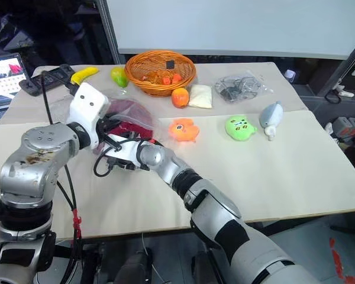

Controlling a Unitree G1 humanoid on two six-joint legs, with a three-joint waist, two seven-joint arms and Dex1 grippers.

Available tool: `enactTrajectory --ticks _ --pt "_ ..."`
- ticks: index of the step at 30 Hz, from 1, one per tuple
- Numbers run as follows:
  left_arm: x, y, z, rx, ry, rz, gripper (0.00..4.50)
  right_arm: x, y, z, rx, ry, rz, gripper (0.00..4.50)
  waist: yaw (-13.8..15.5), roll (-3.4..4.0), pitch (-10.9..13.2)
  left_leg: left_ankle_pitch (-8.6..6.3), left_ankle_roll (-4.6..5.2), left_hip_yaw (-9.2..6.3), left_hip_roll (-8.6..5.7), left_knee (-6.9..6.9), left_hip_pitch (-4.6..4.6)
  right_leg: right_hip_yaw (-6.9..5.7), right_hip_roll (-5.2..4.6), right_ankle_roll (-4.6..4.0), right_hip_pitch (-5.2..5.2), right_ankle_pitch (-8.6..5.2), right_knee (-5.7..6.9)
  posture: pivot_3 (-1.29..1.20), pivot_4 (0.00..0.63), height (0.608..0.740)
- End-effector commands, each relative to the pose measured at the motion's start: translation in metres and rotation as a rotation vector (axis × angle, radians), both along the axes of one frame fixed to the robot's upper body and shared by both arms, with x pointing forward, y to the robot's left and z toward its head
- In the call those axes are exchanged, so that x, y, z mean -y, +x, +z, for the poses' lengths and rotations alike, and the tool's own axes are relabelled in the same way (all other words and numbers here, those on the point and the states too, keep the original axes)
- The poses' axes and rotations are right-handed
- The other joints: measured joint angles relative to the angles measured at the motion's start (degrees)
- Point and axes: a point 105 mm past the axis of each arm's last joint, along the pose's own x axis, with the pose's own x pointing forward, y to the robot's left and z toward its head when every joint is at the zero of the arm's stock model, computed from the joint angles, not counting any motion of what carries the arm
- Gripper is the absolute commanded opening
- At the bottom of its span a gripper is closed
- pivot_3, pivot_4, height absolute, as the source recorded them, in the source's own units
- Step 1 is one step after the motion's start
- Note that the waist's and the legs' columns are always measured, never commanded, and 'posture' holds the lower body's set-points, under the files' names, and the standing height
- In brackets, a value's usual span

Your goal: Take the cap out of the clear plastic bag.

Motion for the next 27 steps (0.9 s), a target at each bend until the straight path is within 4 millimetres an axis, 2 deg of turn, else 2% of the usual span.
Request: enactTrajectory --ticks 1,6,13,17,25,26,27 --pt "0.019 -0.004 -0.008 -0.06 -0.071 -0.055 0.07 -0.071 -0.075 0.051 0.013 0.272 0.213 4.5 0.12 0.0 0.0 0.0 0.0 0.0 -0.01 0.0 -0.01 0.0 0.0 0.0 -0.01 0.0 -0.02 0.0 0.15 0.74" --pt "0.027 -0.008 -0.006 -0.082 -0.167 -0.06 0.07 -0.067 -0.068 0.044 0.044 0.235 0.168 4.5 0.17 -0.01 0.0 0.01 -0.01 -0.02 -0.01 0.13 -0.03 0.0 0.01 0.0 0.0 0.0 0.02 0.0 0.15 0.74" --pt "0.024 -0.011 -0.011 -0.09 -0.167 -0.035 0.07 -0.057 -0.059 0.031 0.079 0.207 0.115 4.5 0.02 -0.02 -0.01 0.01 -0.01 -0.02 -0.01 0.13 -0.03 0.0 0.01 0.0 0.0 0.0 0.02 0.0 0.15 0.74" --pt "0.022 -0.012 -0.014 -0.095 -0.167 -0.022 0.0 -0.055 -0.058 0.034 0.097 0.223 0.105 3.54 0.1 -0.02 -0.01 0.01 -0.02 -0.02 -0.01 0.13 -0.03 0.0 0.01 0.0 0.01 0.0 0.02 0.0 0.15 0.74" --pt "0.022 -0.012 -0.015 -0.095 -0.164 -0.02 0.0 -0.053 -0.056 0.037 0.117 0.234 0.093 0.73 0.09 -0.02 -0.01 0.02 -0.03 -0.02 -0.01 0.13 -0.03 0.0 0.0 0.0 0.01 0.0 0.02 0.0 0.15 0.74" --pt "0.022 -0.012 -0.015 -0.095 -0.163 -0.019 0.0 -0.053 -0.056 0.037 0.119 0.234 0.091 0.55 0.06 -0.03 -0.02 0.02 -0.03 -0.02 -0.01 0.14 -0.02 0.0 0.0 0.0 0.03 0.0 0.02 0.0 0.15 0.74" --pt "0.022 -0.012 -0.016 -0.096 -0.164 -0.019 0.0 -0.052 -0.054 0.038 0.125 0.242 0.084 0.16 0.01 -0.04 -0.02 0.02 -0.03 -0.02 -0.01 0.13 0.03 0.0 0.0 0.0 0.05 0.0 0.02 0.0 0.15 0.74"
